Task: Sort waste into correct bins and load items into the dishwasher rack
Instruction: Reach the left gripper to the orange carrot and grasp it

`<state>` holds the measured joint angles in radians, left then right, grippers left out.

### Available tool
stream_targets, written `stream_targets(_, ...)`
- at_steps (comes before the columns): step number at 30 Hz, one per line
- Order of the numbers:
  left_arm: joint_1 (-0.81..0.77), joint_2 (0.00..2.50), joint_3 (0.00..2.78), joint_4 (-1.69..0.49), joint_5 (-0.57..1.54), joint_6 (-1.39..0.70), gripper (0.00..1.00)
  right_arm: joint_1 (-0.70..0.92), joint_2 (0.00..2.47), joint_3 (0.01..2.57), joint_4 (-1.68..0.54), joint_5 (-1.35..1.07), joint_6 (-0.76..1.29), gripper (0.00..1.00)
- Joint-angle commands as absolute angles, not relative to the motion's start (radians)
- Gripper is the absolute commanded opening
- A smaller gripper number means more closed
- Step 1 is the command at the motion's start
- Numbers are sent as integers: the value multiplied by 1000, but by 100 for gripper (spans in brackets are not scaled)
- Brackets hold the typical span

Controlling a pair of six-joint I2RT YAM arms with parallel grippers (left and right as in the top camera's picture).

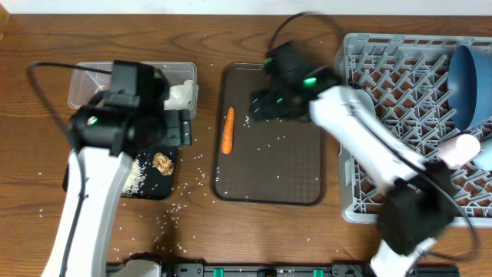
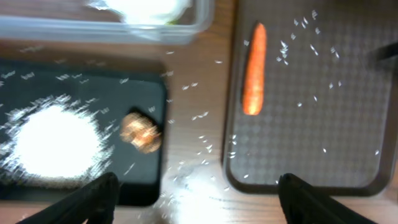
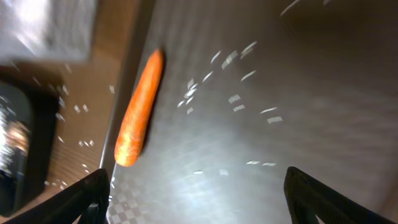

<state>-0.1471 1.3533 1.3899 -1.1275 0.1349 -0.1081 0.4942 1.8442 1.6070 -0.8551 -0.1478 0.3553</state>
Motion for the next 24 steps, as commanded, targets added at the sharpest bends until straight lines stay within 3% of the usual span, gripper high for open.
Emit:
stream_targets(1, -202, 1411, 1354, -1072, 206, -82, 81, 427, 1653, 1618, -861, -130, 290, 86)
stream_targets(14, -381, 1755, 1319, -830, 138, -90, 76, 152, 1354, 1618, -968, -101, 290, 99)
stream_targets(24, -385, 1950, 1319, -719, 139, -90, 76, 123, 1360, 1618, -1026, -101, 291, 99)
